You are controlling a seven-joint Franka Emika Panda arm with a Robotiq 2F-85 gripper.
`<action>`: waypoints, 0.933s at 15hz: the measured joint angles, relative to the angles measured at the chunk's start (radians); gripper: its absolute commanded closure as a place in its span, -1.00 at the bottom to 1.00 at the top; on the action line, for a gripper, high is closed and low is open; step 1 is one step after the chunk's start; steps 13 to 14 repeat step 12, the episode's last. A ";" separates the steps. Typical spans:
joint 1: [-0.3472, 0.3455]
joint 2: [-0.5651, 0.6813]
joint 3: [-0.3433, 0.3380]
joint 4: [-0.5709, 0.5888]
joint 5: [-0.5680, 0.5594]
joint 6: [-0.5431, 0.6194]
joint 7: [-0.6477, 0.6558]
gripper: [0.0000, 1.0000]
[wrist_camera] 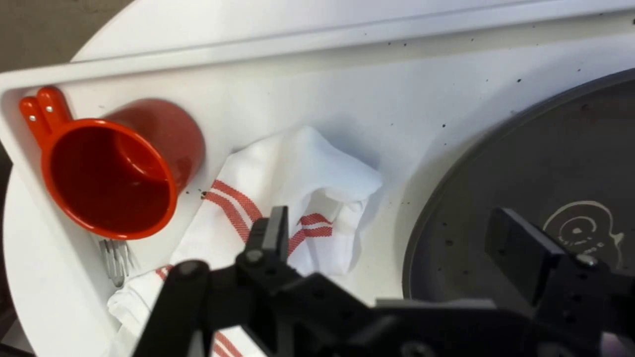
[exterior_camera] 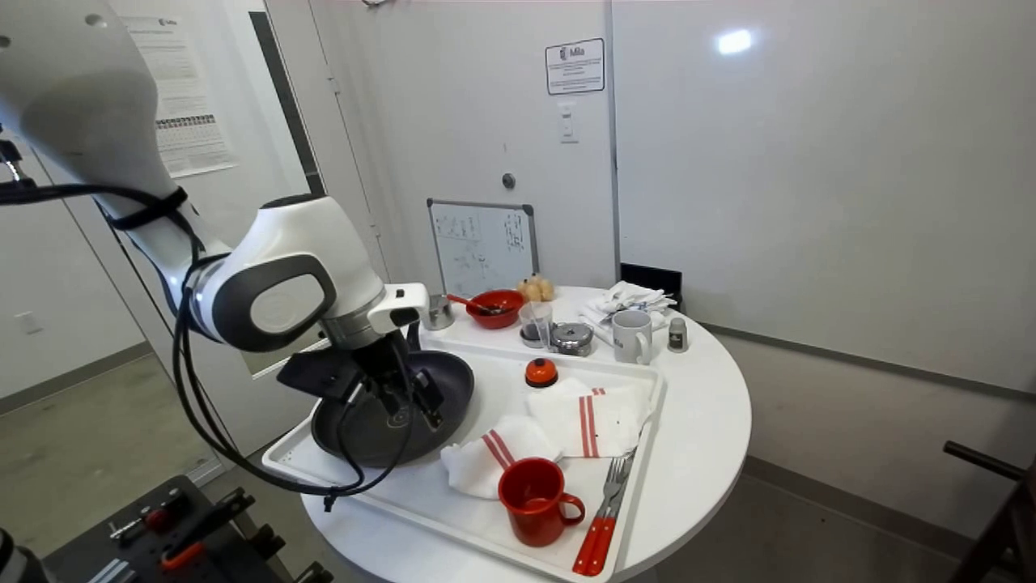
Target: Wipe the pan with a towel
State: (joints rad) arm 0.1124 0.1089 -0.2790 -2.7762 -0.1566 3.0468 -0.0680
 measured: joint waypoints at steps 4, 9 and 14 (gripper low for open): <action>-0.050 -0.079 0.086 0.006 -0.002 -0.166 -0.027 -1.00; -0.096 -0.139 0.147 0.005 -0.001 -0.308 -0.052 -1.00; -0.106 -0.136 0.157 0.005 -0.001 -0.306 -0.052 -1.00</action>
